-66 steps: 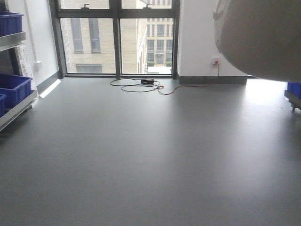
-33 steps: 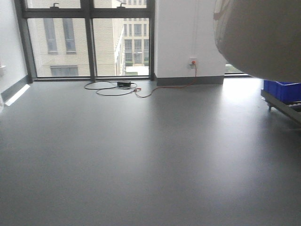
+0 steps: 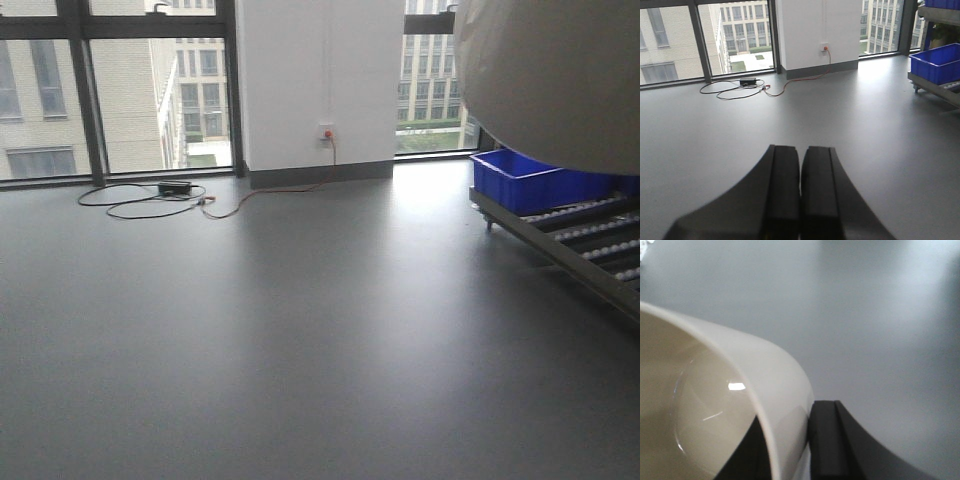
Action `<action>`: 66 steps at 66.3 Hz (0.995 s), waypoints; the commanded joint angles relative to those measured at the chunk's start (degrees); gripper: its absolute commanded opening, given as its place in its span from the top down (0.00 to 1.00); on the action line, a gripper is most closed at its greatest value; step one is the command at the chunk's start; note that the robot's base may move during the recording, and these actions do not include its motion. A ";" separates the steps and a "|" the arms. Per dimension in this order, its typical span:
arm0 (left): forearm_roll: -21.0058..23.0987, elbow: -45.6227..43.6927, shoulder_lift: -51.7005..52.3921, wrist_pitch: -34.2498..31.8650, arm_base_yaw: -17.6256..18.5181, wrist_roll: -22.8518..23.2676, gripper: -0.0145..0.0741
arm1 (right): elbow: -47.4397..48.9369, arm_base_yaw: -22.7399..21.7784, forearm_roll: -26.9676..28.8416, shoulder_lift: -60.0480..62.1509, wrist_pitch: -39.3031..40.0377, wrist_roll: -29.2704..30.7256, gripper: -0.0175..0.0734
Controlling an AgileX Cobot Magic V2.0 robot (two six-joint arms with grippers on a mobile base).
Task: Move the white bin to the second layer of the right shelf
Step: 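Turn and approach the blue crate rack with the bin held in the right gripper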
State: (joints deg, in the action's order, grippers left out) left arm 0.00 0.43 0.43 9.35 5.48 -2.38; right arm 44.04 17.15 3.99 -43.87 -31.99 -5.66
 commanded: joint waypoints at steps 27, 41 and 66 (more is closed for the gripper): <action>0.00 2.11 0.18 -4.93 0.32 0.18 0.74 | 1.86 -0.01 0.00 0.56 5.60 0.17 0.75; 0.00 2.11 0.18 -4.93 0.32 0.18 0.74 | 1.86 -0.01 0.00 0.56 5.60 0.17 0.75; 0.00 2.11 0.18 -4.93 0.32 0.18 0.74 | 1.86 -0.01 0.00 0.56 5.60 0.17 0.75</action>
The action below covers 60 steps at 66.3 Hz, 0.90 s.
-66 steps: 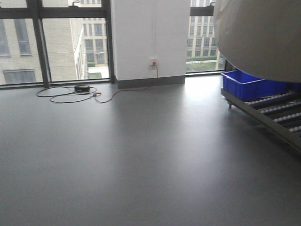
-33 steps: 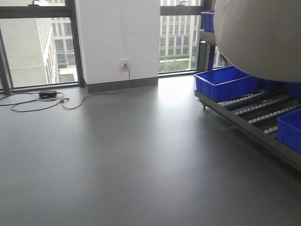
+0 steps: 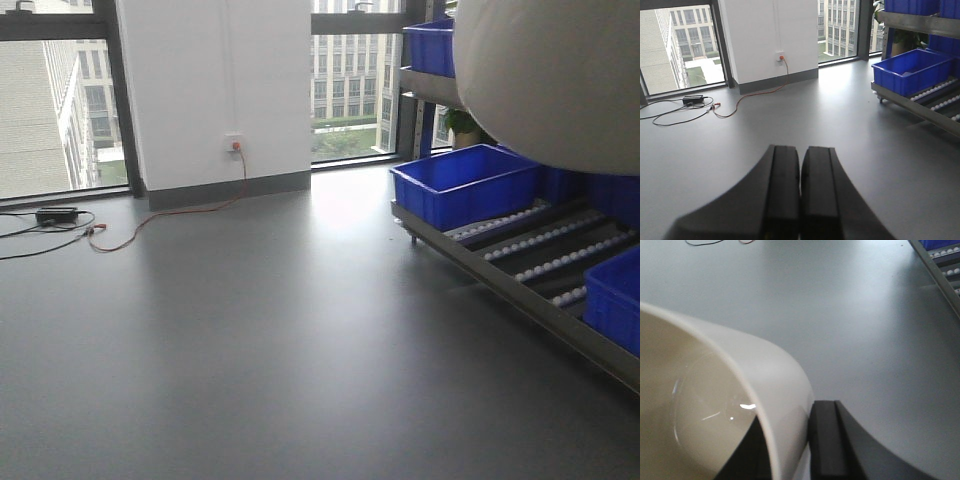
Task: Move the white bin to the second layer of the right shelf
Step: 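Turn and approach the blue crate rack with the bin held in the right gripper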
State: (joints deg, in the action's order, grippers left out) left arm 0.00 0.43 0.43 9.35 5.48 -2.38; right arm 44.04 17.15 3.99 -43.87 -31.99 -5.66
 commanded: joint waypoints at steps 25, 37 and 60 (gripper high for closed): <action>0.00 2.11 0.18 -4.93 0.32 0.18 0.74 | 1.86 -0.01 0.00 0.56 5.60 0.17 0.75; 0.00 2.11 0.18 -4.93 0.32 0.18 0.74 | 1.86 -0.01 0.00 0.56 5.60 0.17 0.75; 0.00 2.11 0.18 -4.93 0.32 0.18 0.74 | 1.86 -0.01 0.00 0.56 5.60 0.17 0.75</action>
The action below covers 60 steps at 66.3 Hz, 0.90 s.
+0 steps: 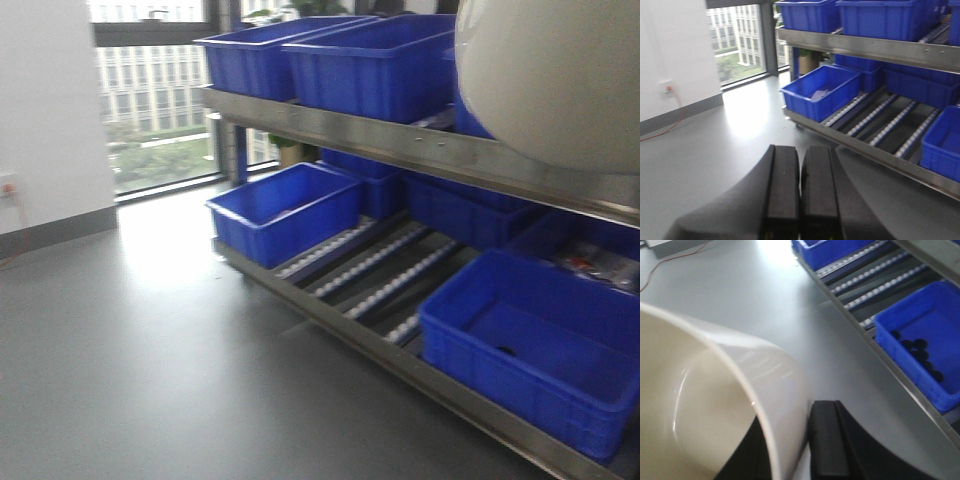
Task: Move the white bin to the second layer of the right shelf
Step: 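Turn and approach the blue crate rack with the bin held in the right gripper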
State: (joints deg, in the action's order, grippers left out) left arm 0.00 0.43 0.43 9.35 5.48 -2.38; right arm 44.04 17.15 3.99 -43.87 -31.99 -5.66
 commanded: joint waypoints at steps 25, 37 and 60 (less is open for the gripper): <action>0.00 2.11 0.18 -4.93 0.32 0.18 0.74 | 1.86 -0.01 0.00 0.56 5.60 0.17 0.75; 0.00 2.11 0.18 -4.93 0.32 0.18 0.74 | 1.86 -0.01 0.00 0.56 5.60 0.17 0.75; 0.00 2.11 0.18 -4.93 0.32 0.18 0.74 | 1.86 -0.01 0.00 0.56 5.60 0.17 0.75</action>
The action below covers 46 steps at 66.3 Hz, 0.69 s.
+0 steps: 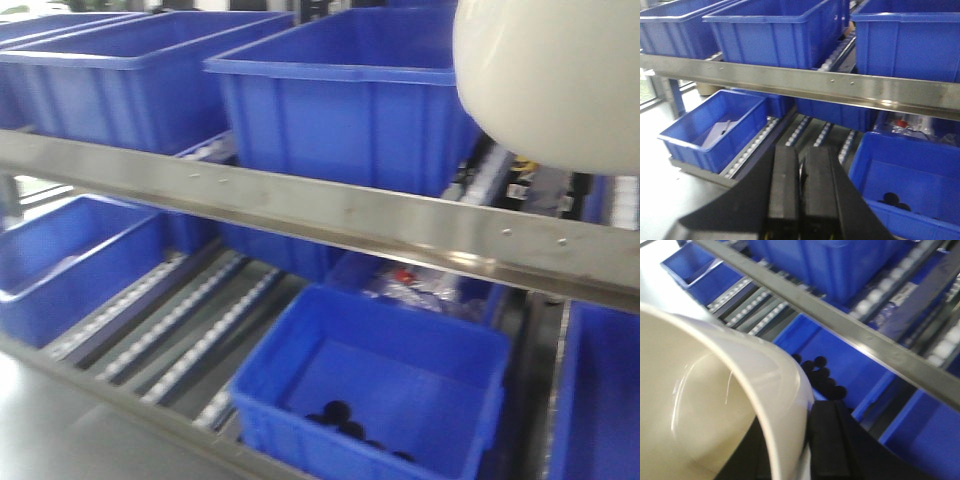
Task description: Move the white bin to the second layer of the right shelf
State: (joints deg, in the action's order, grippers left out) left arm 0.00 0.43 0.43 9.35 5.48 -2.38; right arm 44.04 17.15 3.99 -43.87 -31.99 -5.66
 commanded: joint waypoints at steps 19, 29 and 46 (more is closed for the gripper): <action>0.00 2.11 0.18 -4.93 0.32 0.18 0.74 | 1.86 -0.01 0.00 0.56 5.60 0.17 0.75; 0.00 2.11 0.18 -4.93 0.32 0.18 0.74 | 1.86 -0.01 0.00 0.56 5.60 0.17 0.75; 0.00 2.11 0.18 -4.93 0.32 0.18 0.74 | 1.86 -0.01 0.00 0.56 5.60 0.17 0.75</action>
State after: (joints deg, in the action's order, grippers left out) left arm 0.00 0.43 0.43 9.35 5.48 -2.38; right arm 44.04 17.15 3.99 -43.87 -31.99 -5.66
